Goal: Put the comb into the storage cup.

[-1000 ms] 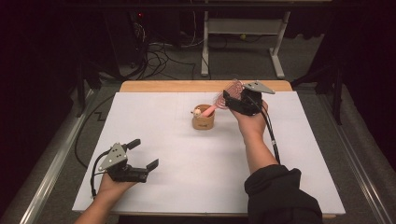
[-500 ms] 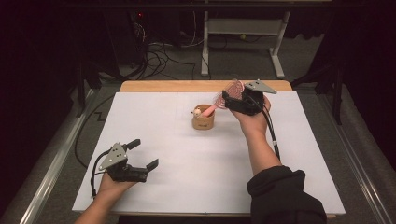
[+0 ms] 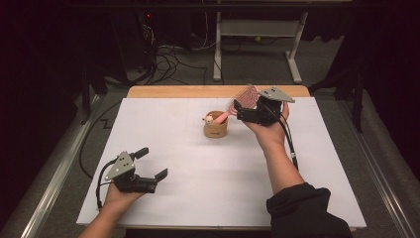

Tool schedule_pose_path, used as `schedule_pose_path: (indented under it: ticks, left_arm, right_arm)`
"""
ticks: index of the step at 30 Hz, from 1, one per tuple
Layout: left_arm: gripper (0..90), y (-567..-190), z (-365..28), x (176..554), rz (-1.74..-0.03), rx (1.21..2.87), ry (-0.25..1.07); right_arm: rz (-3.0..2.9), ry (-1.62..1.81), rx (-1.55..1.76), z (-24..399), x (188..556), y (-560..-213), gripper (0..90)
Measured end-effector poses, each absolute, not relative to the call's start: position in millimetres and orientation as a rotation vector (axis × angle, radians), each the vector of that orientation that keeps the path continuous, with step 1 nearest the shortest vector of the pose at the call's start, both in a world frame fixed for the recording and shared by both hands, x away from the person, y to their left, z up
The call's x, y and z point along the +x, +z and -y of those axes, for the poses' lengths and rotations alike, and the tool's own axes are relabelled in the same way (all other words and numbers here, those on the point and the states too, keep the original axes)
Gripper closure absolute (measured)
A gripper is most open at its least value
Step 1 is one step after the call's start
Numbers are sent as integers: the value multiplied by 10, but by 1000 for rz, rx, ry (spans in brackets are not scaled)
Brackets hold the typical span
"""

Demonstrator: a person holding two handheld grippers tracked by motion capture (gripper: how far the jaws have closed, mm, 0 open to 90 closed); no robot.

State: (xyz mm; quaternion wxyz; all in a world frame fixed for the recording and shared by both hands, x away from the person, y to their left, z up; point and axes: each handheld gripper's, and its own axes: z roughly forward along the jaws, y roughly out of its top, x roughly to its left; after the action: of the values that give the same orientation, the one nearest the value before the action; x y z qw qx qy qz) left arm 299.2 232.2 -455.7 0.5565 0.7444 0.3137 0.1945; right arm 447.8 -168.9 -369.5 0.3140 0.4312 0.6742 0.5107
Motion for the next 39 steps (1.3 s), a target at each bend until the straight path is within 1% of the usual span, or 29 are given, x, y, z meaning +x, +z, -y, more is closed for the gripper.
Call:
schedule_pose_path:
  ticks: [9, 24, 39]
  left_arm:
    - [0, -4559, -2344, 3005, -758, 1752, 462]
    - [0, -4563, -2355, 3013, -769, 1750, 469]
    - [0, -4571, -2361, 3015, -785, 1744, 462]
  right_arm:
    - [-1796, 1331, 1121, 1768, 4289, -3810, 5]
    - [-1845, 1274, 1172, 2004, 4025, -4270, 5]
    - [-1866, 1294, 1110, 2233, 3608, -4388, 5]
